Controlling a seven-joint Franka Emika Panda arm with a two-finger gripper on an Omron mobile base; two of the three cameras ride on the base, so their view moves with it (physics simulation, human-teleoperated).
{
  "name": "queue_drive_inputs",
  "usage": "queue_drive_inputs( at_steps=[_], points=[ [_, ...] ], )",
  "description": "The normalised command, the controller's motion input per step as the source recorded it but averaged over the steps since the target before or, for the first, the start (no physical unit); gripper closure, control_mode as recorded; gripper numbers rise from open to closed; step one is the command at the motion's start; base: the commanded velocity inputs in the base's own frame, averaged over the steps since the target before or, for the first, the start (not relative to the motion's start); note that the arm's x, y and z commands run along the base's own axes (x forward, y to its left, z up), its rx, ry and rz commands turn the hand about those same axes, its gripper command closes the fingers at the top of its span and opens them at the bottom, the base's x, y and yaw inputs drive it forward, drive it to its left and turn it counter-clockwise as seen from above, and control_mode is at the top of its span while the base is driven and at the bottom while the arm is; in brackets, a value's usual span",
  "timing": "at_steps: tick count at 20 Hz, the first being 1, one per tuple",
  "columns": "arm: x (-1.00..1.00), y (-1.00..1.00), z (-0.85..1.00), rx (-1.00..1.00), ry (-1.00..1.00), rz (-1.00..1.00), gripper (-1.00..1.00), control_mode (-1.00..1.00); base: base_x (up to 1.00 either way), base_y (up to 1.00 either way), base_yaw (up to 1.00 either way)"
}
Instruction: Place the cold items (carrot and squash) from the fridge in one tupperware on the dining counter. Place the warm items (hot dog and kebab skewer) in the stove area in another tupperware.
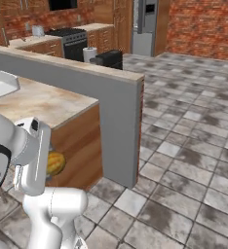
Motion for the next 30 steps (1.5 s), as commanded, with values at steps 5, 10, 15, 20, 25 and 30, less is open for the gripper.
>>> queue_drive_inputs(
  at_steps=[5, 10, 15, 20, 25, 30],
  points=[
    [0.00, 0.00, 0.00, 0.00, 0.00, 0.00, 1.00, 1.00, -0.23, 0.86, 0.00],
    [0.00, 0.00, 0.00, 0.00, 0.00, 0.00, 1.00, 1.00, -0.16, 0.87, 0.00],
    [0.00, 0.00, 0.00, 0.00, 0.00, 0.00, 1.00, 1.00, -0.17, 0.83, 0.00],
    [0.00, 0.00, 0.00, 0.00, 0.00, 0.00, 1.00, 1.00, -0.11, 0.81, -0.03],
    [0.00, 0.00, 0.00, 0.00, 0.00, 0.00, 1.00, 1.00, 0.00, 0.83, -0.11],
    [0.00, 0.00, 0.00, 0.00, 0.00, 0.00, 1.00, 1.00, 0.00, 0.91, -0.18]
  ],
)
